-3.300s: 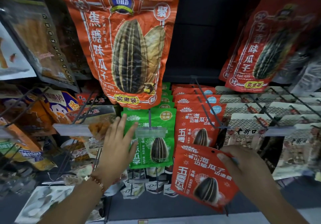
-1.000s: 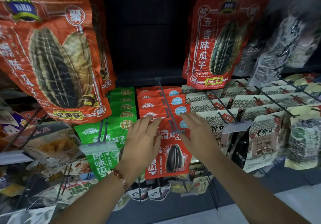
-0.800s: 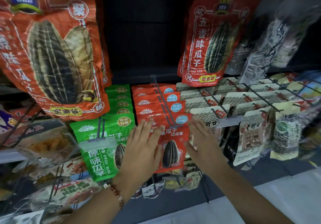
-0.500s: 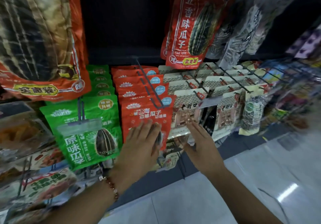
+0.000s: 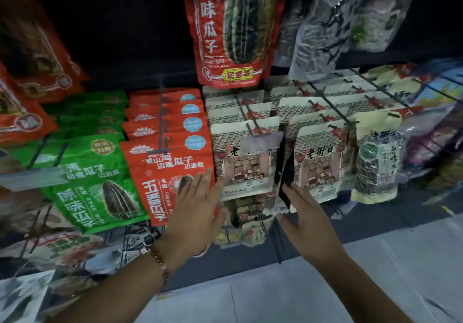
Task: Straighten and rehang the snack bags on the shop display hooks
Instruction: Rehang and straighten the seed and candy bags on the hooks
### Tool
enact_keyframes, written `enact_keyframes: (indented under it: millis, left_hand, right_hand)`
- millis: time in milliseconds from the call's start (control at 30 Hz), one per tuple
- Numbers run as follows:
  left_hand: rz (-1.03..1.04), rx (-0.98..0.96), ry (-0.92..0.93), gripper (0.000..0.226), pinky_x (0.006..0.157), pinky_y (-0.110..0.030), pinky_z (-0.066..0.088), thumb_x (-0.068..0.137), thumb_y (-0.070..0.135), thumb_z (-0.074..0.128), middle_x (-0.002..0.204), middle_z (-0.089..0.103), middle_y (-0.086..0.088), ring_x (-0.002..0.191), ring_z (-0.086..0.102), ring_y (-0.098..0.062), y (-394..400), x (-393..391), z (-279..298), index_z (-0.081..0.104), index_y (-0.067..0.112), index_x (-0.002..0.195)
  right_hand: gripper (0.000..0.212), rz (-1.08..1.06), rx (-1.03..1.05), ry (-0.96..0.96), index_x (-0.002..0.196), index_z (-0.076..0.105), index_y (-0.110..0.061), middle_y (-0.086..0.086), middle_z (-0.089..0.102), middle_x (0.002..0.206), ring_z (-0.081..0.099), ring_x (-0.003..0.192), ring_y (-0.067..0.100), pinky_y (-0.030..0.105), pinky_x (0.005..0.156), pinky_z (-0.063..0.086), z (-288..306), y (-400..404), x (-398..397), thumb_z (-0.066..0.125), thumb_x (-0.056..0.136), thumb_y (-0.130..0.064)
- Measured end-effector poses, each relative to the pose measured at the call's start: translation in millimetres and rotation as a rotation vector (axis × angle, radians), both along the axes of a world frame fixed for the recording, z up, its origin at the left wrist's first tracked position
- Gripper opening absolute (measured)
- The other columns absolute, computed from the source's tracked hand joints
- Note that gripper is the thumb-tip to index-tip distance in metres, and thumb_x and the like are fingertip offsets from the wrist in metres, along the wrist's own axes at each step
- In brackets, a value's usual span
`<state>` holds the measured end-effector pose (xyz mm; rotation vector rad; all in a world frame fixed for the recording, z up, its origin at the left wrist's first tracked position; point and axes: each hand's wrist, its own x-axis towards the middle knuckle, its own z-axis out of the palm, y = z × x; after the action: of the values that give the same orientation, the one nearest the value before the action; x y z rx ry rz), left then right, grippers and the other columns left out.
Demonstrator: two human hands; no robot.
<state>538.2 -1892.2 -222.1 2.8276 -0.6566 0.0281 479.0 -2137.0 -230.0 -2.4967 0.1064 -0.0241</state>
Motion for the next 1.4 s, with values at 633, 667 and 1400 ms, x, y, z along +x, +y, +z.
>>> enact_keyframes:
  millis: [633,667,1400]
  left_hand:
    - [-0.071,-0.077,0.009,0.068,0.117,-0.033,-0.01,0.101,0.04,0.042,0.164,-0.011,0.0,0.151,-0.01,-0.021,-147,11,21,0.003,0.032,0.157]
    - [-0.1,-0.088,-0.003,0.068,0.118,-0.034,-0.01,0.101,0.039,0.042,0.164,-0.011,0.001,0.15,-0.012,-0.02,-154,14,24,0.003,0.033,0.156]
    - [0.037,-0.076,-0.142,0.061,0.115,-0.047,0.03,0.092,0.035,0.049,0.156,0.035,-0.01,0.142,0.034,-0.032,-336,19,21,0.035,0.022,0.15]
  right_hand:
    - [0.062,-0.024,0.006,0.032,0.152,0.029,-0.029,-0.007,0.019,0.161,0.031,0.143,0.019,0.036,0.109,0.036,27,-145,26,0.057,0.096,-0.031]
    - [0.063,-0.027,-0.004,0.019,0.153,0.027,-0.03,-0.008,0.018,0.161,0.024,0.146,0.017,0.036,0.111,0.035,31,-147,31,0.057,0.096,-0.032]
    - [0.059,0.026,0.07,-0.134,0.149,0.034,-0.031,-0.025,0.017,0.153,0.018,0.146,0.003,0.037,0.114,0.034,43,-336,54,0.058,0.096,-0.023]
